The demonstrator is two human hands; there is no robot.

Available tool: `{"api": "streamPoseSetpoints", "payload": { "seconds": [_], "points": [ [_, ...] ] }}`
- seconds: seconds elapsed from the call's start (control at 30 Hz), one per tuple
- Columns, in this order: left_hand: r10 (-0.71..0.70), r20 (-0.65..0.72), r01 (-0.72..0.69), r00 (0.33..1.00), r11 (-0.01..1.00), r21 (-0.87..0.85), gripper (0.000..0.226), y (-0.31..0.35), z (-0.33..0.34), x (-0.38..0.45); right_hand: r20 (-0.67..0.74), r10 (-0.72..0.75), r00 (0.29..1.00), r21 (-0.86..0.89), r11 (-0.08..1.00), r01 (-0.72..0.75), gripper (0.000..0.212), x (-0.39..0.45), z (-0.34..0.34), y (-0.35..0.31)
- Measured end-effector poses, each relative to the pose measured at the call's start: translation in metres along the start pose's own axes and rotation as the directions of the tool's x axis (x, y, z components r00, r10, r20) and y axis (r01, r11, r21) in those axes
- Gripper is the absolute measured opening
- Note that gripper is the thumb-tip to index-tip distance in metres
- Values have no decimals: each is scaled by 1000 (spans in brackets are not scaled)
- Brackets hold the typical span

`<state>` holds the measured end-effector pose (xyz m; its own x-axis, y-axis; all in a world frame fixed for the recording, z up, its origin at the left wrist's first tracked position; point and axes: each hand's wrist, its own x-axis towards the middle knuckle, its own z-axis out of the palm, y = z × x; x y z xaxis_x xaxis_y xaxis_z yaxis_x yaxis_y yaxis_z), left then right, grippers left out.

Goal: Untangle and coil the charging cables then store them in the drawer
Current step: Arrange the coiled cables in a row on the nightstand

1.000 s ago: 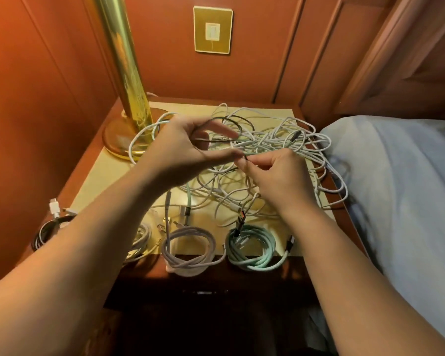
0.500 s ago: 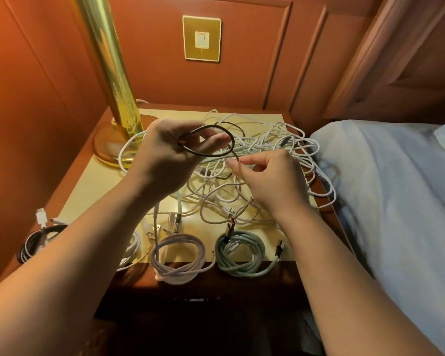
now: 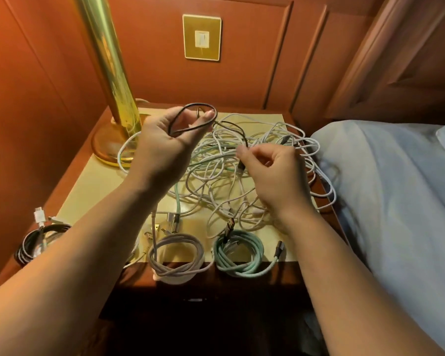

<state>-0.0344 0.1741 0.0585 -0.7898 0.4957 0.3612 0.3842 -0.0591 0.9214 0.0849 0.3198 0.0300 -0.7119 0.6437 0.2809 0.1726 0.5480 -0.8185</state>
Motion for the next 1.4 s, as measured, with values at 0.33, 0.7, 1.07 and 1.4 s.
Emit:
{"api": "streamPoseSetpoints", "payload": {
  "seconds": [0.33,0.7,1.07,1.4],
  "points": [
    [54,745,174,665,959,-224,79,37,-27,-6,537,-102,837,627,713,-315,19,-7,-46,-13],
    [82,851,381,519,869,-317,101,74,-30,-75,723,-103,683,613,552,-566,40,-79,-96,-40],
    [-402,584,250,705,912,326,49,90,14,-148,557,173,812,399,802,-444,17,-145,-71,-63],
    [-378,805,237,458,924,299,51,86,-13,-124,559,169,812,286,879,-380,27,-127,-76,-48]
  ]
}}
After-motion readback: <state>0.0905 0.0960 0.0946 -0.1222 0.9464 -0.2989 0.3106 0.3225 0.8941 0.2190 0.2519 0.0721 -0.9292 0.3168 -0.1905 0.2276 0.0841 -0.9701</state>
